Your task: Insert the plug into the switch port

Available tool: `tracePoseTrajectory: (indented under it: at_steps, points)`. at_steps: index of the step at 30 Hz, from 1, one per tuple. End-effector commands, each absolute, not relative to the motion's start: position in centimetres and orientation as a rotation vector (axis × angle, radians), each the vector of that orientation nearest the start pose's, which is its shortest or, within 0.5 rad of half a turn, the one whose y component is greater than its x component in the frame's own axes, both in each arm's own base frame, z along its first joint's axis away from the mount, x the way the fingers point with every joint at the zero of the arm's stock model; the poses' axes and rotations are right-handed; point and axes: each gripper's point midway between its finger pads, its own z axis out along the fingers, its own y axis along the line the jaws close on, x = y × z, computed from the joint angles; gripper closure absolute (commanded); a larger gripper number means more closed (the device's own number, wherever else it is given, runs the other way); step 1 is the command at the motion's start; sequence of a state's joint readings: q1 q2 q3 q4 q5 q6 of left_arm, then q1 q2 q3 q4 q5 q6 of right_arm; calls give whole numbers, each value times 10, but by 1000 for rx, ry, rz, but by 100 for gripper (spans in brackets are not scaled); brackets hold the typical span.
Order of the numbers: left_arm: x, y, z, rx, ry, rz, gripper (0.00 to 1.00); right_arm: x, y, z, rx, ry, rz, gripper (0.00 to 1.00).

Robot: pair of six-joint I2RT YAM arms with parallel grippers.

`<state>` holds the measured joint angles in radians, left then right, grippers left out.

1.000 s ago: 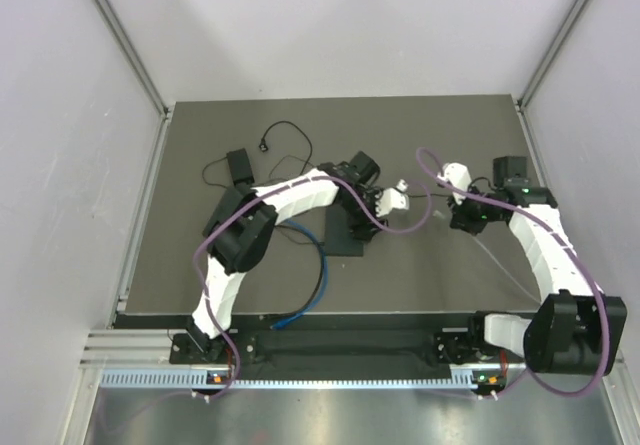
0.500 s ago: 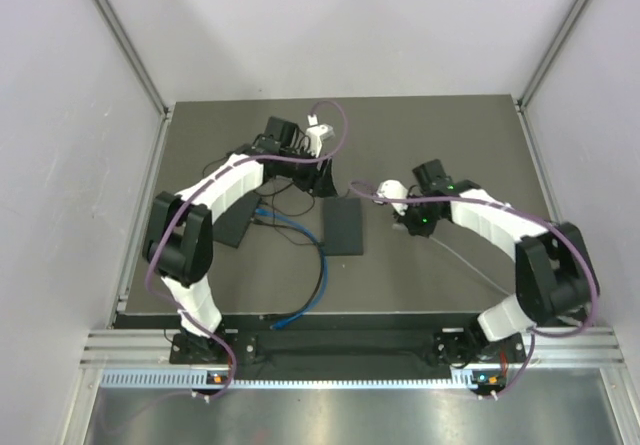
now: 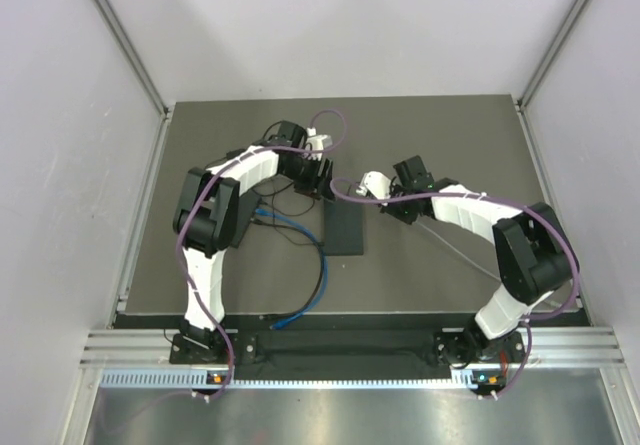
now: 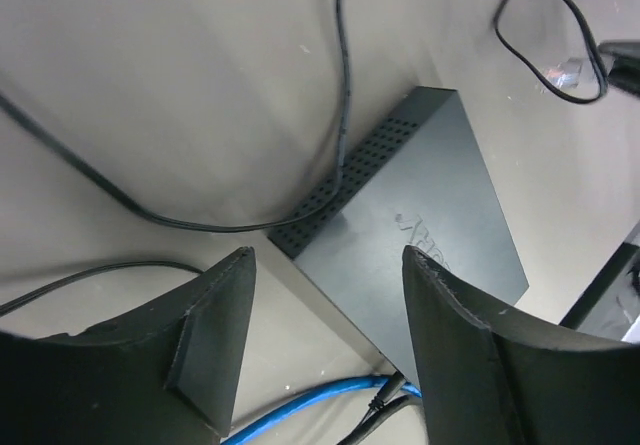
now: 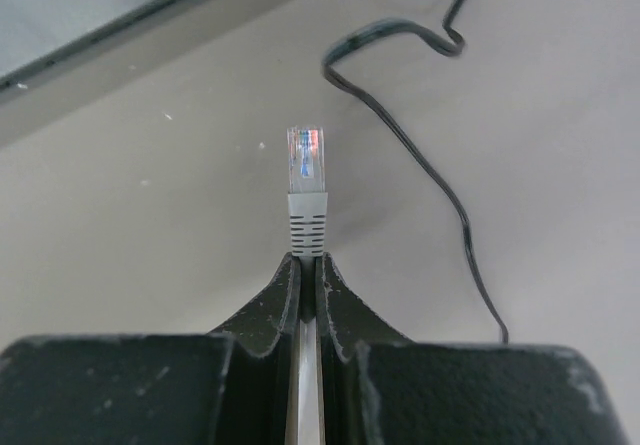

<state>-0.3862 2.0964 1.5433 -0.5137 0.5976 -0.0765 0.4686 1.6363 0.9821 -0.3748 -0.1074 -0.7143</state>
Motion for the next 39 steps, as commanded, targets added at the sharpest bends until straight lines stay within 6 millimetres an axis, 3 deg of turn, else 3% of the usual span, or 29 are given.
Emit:
tracePoseTrajectory:
  at_steps: [1,4,13,20,24,25,27,28,31,39]
  points:
    - [400,-275,67,563,2551,-1005,34,343,178,54,-1457,1996,58,100]
    - [397,-284,55,597,2567,-1083,35,340,182,50,-1476,1968,61,100]
    - [385,-317,50,786,2544,-1269,37,335,190,49,-1457,1961,117,100]
    - [372,-335,63,900,2468,-1351,36,320,193,47,-1452,1973,177,100]
    - [399,-325,88,780,2390,-1216,33,318,193,49,-1435,1980,175,100]
    - [409,-318,105,734,2364,-1141,33,317,193,49,-1429,1987,178,100]
    - [424,-299,117,655,2358,-1064,33,317,192,51,-1412,1993,181,100]
    - [426,-293,130,641,2343,-1044,33,316,192,52,-1407,1994,184,100]
    - [422,-274,139,632,2375,-986,34,315,193,53,-1407,1988,192,100]
    - [386,-262,94,597,2587,-1023,36,321,192,53,-1429,1944,154,100]
